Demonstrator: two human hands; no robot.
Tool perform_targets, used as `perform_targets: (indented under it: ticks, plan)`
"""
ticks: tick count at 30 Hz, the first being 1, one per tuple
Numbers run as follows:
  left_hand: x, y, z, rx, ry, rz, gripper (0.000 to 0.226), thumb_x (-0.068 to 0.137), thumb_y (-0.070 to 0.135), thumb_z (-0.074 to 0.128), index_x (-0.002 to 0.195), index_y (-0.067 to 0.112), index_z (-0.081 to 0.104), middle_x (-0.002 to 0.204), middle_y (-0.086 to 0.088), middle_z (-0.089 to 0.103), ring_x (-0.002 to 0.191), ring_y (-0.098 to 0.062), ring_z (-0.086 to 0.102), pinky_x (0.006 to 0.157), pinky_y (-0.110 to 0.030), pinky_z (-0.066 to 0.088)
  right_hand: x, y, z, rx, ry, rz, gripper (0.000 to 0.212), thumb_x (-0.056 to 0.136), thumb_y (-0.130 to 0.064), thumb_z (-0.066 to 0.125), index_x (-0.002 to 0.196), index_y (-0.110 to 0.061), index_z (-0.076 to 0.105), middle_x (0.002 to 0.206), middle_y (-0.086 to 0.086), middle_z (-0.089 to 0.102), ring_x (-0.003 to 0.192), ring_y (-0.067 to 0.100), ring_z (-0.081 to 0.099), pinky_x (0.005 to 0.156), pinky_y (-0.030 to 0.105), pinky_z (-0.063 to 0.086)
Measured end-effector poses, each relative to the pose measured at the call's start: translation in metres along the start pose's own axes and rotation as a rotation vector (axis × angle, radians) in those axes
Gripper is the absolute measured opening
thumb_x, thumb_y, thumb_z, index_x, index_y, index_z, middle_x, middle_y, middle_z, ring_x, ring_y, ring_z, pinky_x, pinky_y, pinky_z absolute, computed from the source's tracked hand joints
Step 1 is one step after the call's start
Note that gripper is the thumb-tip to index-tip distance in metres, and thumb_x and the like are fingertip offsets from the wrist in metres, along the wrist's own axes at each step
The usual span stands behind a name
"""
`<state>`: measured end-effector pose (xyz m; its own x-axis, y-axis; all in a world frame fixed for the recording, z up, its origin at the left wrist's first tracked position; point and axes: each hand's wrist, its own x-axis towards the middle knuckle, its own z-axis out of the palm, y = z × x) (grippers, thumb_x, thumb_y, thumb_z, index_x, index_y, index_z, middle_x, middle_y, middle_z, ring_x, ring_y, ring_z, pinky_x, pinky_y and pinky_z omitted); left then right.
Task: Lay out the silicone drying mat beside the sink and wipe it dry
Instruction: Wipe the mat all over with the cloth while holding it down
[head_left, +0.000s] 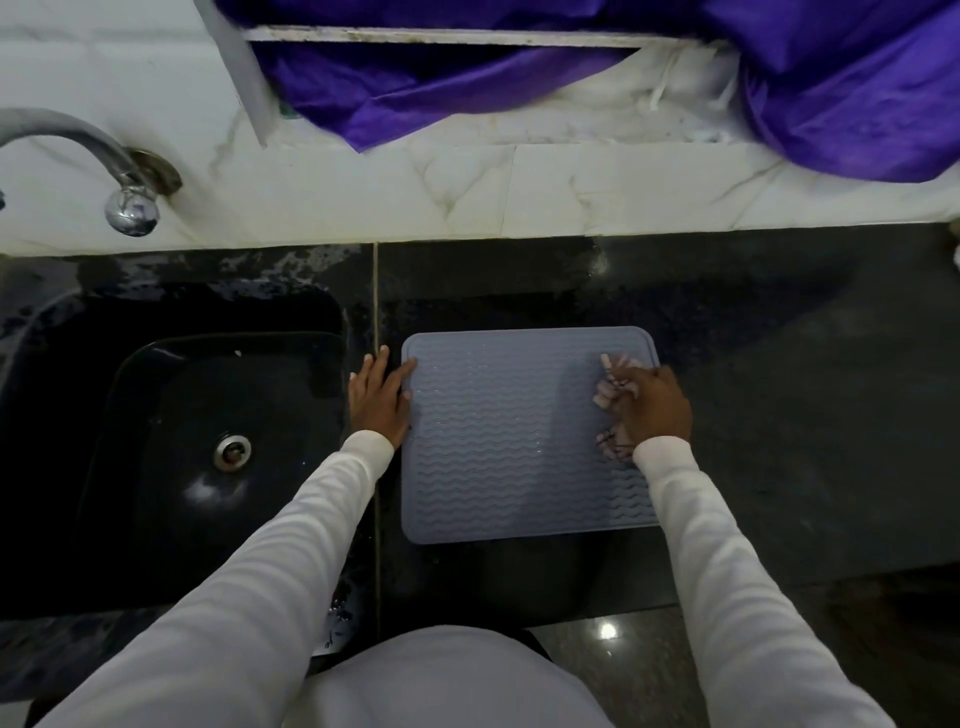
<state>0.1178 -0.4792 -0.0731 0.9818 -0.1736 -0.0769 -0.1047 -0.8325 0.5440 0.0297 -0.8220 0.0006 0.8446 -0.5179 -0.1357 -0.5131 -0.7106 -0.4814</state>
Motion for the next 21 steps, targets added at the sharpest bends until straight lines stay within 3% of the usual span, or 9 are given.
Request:
perform_targets:
  ticks: [2, 5, 10, 13, 19, 21]
  plan:
    - [0.000, 0.000, 0.001, -0.018, 0.009, -0.008, 0.045, 0.096, 0.018, 0.045, 0.140, 0.032, 0.044, 0.159, -0.004, 0.015, 0.146, -0.025, 0.004, 0.116, -0.043, -0.004, -0.014, -0.027, 0.013, 0.083, -0.047, -0.104, 0.029, 0.083, -0.017, 0.062, 0.107, -0.033, 0.068, 0.113, 0.004, 0.054, 0.093, 0.028, 0.063, 0.086, 0.037, 0.052]
    - [0.001, 0.001, 0.000, -0.048, 0.021, -0.019, 0.045, 0.095, 0.016, 0.046, 0.138, 0.029, 0.047, 0.158, -0.005, 0.019, 0.146, -0.026, 0.007, 0.117, -0.044, -0.001, -0.044, -0.084, 0.038, 0.086, -0.103, -0.269, 0.035, 0.084, -0.008, 0.062, 0.113, -0.025, 0.070, 0.111, 0.007, 0.057, 0.094, 0.026, 0.061, 0.081, 0.018, 0.040]
    - [0.002, -0.001, -0.003, -0.102, 0.034, -0.006, 0.048, 0.089, 0.006, 0.050, 0.136, 0.019, 0.048, 0.157, -0.006, 0.022, 0.146, -0.026, 0.009, 0.118, -0.043, -0.001, -0.080, -0.150, 0.094, -0.001, -0.263, -0.428, 0.041, 0.089, -0.013, 0.053, 0.128, -0.026, 0.058, 0.122, 0.010, 0.054, 0.098, 0.033, 0.058, 0.079, 0.034, 0.046]
    - [0.004, -0.004, 0.000, -0.090, 0.039, 0.004, 0.049, 0.089, 0.003, 0.048, 0.136, 0.018, 0.047, 0.156, -0.007, 0.024, 0.146, -0.027, 0.011, 0.118, -0.045, 0.001, -0.088, -0.151, 0.117, -0.163, -0.296, -0.463, 0.045, 0.092, -0.020, 0.052, 0.136, -0.027, 0.048, 0.132, 0.014, 0.043, 0.087, 0.040, 0.062, 0.073, 0.043, 0.051]
    - [0.004, -0.004, 0.004, -0.045, 0.041, 0.006, 0.051, 0.090, 0.004, 0.046, 0.139, 0.017, 0.044, 0.156, -0.007, 0.024, 0.146, -0.027, 0.012, 0.118, -0.046, 0.002, -0.079, -0.142, 0.110, -0.226, -0.259, -0.485, 0.048, 0.094, -0.018, 0.049, 0.140, -0.030, 0.043, 0.133, 0.013, 0.046, 0.094, 0.040, 0.061, 0.068, 0.042, 0.047]
    - [0.004, -0.005, 0.003, -0.056, 0.036, 0.006, 0.051, 0.090, 0.005, 0.045, 0.139, 0.018, 0.044, 0.156, -0.007, 0.023, 0.146, -0.026, 0.011, 0.118, -0.045, 0.001, -0.077, -0.134, 0.108, -0.236, -0.252, -0.492, 0.049, 0.094, -0.022, 0.050, 0.141, -0.032, 0.040, 0.133, 0.012, 0.046, 0.098, 0.038, 0.061, 0.074, 0.042, 0.049]
